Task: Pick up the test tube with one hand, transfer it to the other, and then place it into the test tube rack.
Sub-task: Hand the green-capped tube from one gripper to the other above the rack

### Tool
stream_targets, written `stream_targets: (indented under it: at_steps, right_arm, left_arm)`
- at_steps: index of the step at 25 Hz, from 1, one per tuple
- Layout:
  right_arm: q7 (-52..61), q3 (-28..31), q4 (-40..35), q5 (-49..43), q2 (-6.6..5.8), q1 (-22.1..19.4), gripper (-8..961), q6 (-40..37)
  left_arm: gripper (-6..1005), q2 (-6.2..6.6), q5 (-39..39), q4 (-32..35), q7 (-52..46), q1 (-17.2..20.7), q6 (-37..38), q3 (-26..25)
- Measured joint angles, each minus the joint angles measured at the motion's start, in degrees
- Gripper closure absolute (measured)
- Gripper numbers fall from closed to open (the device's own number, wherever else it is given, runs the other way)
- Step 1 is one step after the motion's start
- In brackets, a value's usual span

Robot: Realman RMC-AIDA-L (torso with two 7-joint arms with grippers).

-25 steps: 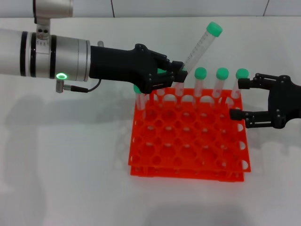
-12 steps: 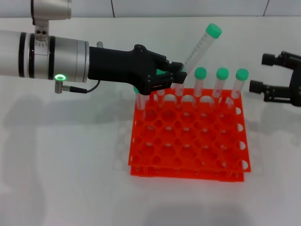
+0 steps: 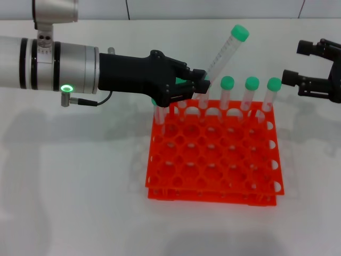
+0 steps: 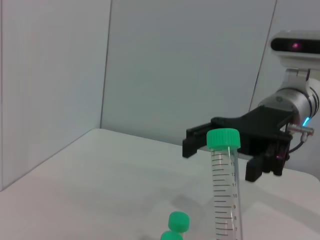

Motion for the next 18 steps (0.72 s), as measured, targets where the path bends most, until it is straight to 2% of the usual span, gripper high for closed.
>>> stream_targets:
  at_steps: [9, 18]
  right_arm:
    - [1.1, -0.7, -0.4, 3.9, 0.01, 0.5, 96, -0.9]
    - [1.5, -5.9, 0.0, 7.4, 0.25, 2.7, 97, 0.1]
  left_arm:
    - [821, 0.02, -0.1, -0.2, 0.0, 0.4, -0.4, -0.1]
    - [823, 0.02, -0.2, -0.1, 0.0, 0.4, -0.5, -0.1]
